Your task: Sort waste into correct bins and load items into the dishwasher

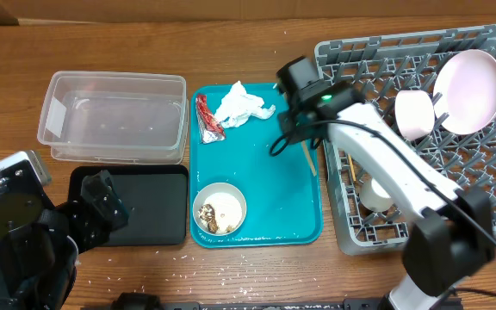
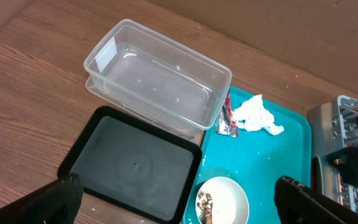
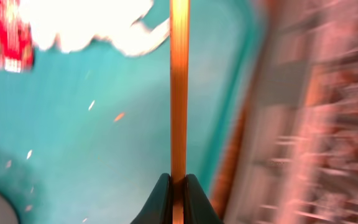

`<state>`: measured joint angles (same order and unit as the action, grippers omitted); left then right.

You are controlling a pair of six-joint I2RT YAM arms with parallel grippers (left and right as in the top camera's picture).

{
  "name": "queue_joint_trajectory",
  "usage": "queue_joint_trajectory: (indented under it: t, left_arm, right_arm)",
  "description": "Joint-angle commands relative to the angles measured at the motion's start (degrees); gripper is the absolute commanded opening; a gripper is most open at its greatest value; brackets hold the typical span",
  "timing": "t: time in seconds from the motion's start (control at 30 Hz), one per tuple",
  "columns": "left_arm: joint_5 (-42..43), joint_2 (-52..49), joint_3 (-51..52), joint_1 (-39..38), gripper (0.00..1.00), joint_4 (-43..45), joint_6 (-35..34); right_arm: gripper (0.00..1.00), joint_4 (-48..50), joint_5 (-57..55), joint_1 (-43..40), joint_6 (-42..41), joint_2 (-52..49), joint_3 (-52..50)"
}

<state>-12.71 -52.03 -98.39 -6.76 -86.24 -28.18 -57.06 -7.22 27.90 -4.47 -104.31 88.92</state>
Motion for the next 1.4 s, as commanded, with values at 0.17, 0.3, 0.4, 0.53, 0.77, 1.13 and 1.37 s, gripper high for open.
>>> queue_joint_trajectory:
  t: [0.17, 0.3, 0.4, 0.53, 0.77, 1.13, 1.37]
  left_arm:
    - [-1.01, -0.07, -0.13, -0.39, 1.00, -0.13, -0.15]
    - [-1.01, -0.07, -0.13, -0.39, 1.00, -0.15, -0.15]
    - [-1.01, -0.07, -0.13, -0.39, 1.00, -0.13, -0.15]
    - [-1.01, -0.07, -0.13, -0.39, 1.00, -0.15, -0.15]
    - [-1.01, -0.07, -0.13, -0.39, 1.00, -0.13, -0.15]
    - [-1.01, -0.07, -0.13, -0.39, 1.00, -0.13, -0.15]
    - [-0.98, -0.07, -0.13, -0.39, 1.00, -0.13, -0.15]
  right_arm:
    - [0.04, 0.22, -6.14, -8.41, 3.13, 2.05, 1.14]
    - [0.04, 0.26, -5.60, -9.49, 4.57, 0.74, 1.03]
    - [0.23, 0.09, -6.05, -9.62, 4.52, -0.42, 1.03]
    - [0.51, -0.79, -6.05, -9.62, 2.08, 0.26, 1.66]
    - [0.55, -8.13, 0.09, -8.74, -1.99, 11.80, 8.92]
    - [1.00, -15.39, 12.90, -6.49, -1.97, 34.99, 9.73]
    - [1.00, -24.76, 5.40, -6.67, -1.42, 42.10, 9.73]
